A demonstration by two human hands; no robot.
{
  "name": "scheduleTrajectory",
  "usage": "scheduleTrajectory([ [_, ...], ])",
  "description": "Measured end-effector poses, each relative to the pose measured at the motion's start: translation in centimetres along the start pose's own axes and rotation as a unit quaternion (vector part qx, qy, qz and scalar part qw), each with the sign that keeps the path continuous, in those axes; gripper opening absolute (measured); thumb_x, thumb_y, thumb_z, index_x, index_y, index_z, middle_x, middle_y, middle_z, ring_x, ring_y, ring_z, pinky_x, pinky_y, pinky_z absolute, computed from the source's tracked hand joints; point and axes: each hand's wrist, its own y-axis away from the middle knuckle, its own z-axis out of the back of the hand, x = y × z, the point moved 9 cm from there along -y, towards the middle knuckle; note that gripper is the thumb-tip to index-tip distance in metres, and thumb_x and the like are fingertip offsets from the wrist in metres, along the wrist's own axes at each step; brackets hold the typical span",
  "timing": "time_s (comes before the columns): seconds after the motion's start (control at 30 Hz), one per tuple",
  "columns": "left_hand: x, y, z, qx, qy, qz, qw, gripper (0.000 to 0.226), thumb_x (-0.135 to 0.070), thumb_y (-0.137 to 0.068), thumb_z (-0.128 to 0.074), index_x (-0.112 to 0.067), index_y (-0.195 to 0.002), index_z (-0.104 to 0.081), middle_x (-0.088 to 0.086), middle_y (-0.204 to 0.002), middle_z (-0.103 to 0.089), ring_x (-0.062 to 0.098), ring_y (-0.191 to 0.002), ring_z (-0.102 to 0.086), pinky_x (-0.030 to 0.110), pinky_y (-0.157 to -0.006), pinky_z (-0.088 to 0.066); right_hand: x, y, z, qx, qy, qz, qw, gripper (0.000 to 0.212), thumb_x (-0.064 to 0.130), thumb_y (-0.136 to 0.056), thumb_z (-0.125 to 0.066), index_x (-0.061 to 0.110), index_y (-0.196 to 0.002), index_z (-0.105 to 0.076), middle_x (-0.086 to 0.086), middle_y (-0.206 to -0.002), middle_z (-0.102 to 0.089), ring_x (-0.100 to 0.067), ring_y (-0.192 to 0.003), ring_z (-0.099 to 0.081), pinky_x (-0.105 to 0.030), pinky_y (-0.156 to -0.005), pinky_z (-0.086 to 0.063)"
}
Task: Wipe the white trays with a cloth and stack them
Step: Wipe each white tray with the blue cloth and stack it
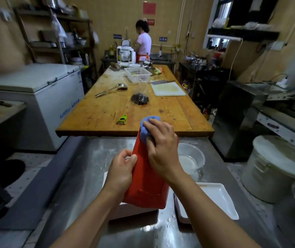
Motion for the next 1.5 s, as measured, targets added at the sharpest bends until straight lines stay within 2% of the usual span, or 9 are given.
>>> scheduleTrajectory([
  [0.1, -0.4, 0.2, -0.2, -0.007, 0.007, -0.008, 1.0, 0.023, -0.001, -0.095, -0.046, -0.01, -0.075, -0.054, 0.012, -0.067, -0.058, 0.017, -0.06, -0.049, 0.03, -0.057, -0.039, 0.5, -0.3, -2.3, 0.073, 0.078, 0.022, 0.994, 0.041, 0.025, -0.095, -0.047, 0.022, -0.135, -0.049, 0.001, -0.147, -0.038, -0.026, -0.138, -0.026, -0.045, -0.111, -0.019],
  [0.23, 0.2, 0.7, 0.2, -0.021, 0.045, 0.011, 0.999, 0.022, -0.001, -0.095, -0.045, -0.008, -0.076, -0.054, 0.017, -0.067, -0.056, 0.02, -0.059, -0.048, 0.03, -0.056, -0.04, 0.2, -0.6, -1.6, 0.043, 0.06, 0.041, 0.996, 0.036, 0.024, -0.092, -0.048, 0.018, -0.126, -0.056, -0.002, -0.133, -0.05, -0.024, -0.121, -0.045, -0.04, -0.101, -0.033],
  [0.43, 0.6, 1.0, 0.4, -0.038, 0.119, 0.036, 0.992, 0.018, -0.006, -0.096, -0.047, -0.008, -0.08, -0.056, 0.012, -0.065, -0.063, 0.021, -0.057, -0.057, 0.036, -0.063, -0.049, -4.9, -0.2, 0.2, 0.006, -0.049, -0.072, 0.996, 0.031, 0.011, -0.097, -0.042, 0.014, -0.126, -0.051, -0.002, -0.122, -0.052, -0.017, -0.113, -0.042, -0.023, -0.097, -0.027],
  [0.63, 1.2, 0.7, -0.4, -0.078, 0.193, 0.065, 0.976, 0.02, -0.007, -0.096, -0.046, -0.009, -0.079, -0.055, 0.008, -0.062, -0.063, 0.018, -0.054, -0.059, 0.033, -0.057, -0.054, -6.6, 0.7, 0.1, 0.007, -0.073, -0.157, 0.985, 0.044, 0.015, -0.099, -0.038, 0.015, -0.143, -0.034, -0.007, -0.142, -0.035, -0.02, -0.126, -0.041, -0.024, -0.101, -0.033],
  [0.8, 0.3, -0.8, 0.2, -0.146, 0.22, 0.054, 0.963, 0.025, -0.01, -0.096, -0.047, -0.013, -0.072, -0.05, 0.006, -0.063, -0.057, 0.014, -0.053, -0.056, 0.034, -0.061, -0.053, -5.7, 3.9, 0.0, 0.04, -0.007, -0.134, 0.99, 0.049, 0.02, -0.095, -0.026, 0.007, -0.142, -0.034, -0.018, -0.134, -0.043, -0.033, -0.112, -0.051, -0.043, -0.088, -0.046],
  [0.93, -0.1, -1.7, 0.0, -0.176, 0.249, 0.051, 0.951, 0.024, -0.013, -0.096, -0.049, -0.015, -0.072, -0.048, 0.004, -0.066, -0.057, 0.017, -0.06, -0.056, 0.038, -0.07, -0.05, -7.8, 6.3, 0.4, 0.009, -0.115, -0.255, 0.96, 0.043, 0.032, -0.099, -0.036, 0.038, -0.142, -0.029, 0.002, -0.116, -0.045, -0.009, -0.071, -0.061, -0.031, -0.061, -0.056],
  [1.13, 0.5, -1.1, -3.7, -0.044, 0.37, 0.105, 0.922, 0.018, -0.022, -0.098, -0.044, -0.016, -0.087, -0.057, 0.003, -0.075, -0.065, 0.018, -0.074, -0.065, 0.041, -0.075, -0.053, -10.7, 7.1, 1.6, -0.064, -0.36, -0.376, 0.851, 0.032, 0.008, -0.088, -0.058, 0.025, -0.115, -0.058, -0.004, -0.08, -0.067, -0.014, -0.052, -0.056, -0.022, -0.04, -0.043],
  [1.33, -0.3, -1.8, -2.4, 0.164, 0.21, 0.173, 0.948, 0.059, -0.07, -0.075, -0.044, -0.021, -0.09, -0.075, 0.009, -0.084, -0.07, 0.026, -0.075, -0.069, 0.043, -0.07, -0.057, -13.1, 6.2, 3.7, 0.039, -0.321, -0.373, 0.87, 0.034, 0.004, -0.086, -0.054, 0.018, -0.115, -0.063, -0.02, -0.086, -0.064, -0.025, -0.052, -0.048, -0.025, -0.043, -0.037],
  [1.5, 1.1, -2.0, -1.9, 0.142, 0.197, 0.233, 0.942, 0.059, -0.067, -0.079, -0.045, -0.017, -0.068, -0.075, 0.005, -0.069, -0.065, 0.019, -0.06, -0.067, 0.031, -0.055, -0.055, -12.5, 4.9, 3.7, 0.087, -0.273, -0.311, 0.906, 0.033, 0.009, -0.089, -0.052, 0.031, -0.11, -0.065, -0.011, -0.088, -0.066, -0.013, -0.055, -0.055, -0.025, -0.047, -0.042],
])
